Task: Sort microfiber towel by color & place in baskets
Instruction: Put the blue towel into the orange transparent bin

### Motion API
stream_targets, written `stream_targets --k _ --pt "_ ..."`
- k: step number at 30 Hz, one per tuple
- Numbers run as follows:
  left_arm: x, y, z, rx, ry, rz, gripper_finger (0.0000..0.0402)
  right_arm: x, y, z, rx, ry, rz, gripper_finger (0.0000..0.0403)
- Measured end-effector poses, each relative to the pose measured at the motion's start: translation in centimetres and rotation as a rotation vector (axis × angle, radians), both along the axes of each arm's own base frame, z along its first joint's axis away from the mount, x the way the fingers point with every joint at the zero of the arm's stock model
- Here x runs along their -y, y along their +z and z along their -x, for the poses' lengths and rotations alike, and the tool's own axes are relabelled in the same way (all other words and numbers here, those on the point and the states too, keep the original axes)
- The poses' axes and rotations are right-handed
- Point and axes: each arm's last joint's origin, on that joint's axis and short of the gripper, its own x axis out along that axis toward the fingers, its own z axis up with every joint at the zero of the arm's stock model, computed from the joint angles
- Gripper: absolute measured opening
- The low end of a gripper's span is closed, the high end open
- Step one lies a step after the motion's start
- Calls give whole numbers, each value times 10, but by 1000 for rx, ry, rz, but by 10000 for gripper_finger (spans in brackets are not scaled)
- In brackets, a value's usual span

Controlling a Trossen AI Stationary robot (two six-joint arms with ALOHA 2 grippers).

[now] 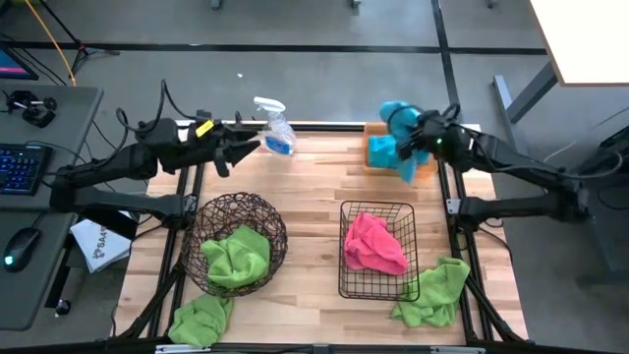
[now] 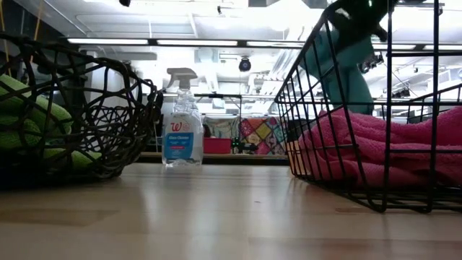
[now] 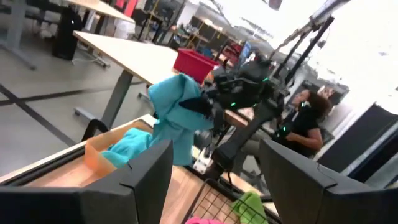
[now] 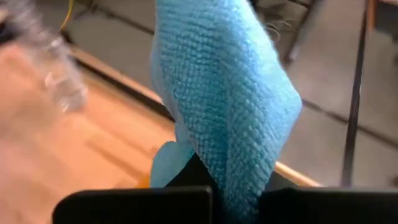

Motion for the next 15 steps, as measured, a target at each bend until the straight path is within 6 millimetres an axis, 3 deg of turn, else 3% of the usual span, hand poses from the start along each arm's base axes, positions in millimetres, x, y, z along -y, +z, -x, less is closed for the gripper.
stream_targets --k 5,11,15 --pt "0 -16 -4 2 26 61 227 33 -18 9 90 -128 -18 1" --pt "1 -24 -5 -5 20 117 227 69 -13 4 127 -232 1 0" --pt "4 -24 -6 1 -3 124 227 81 -18 -1 130 -228 -26 0"
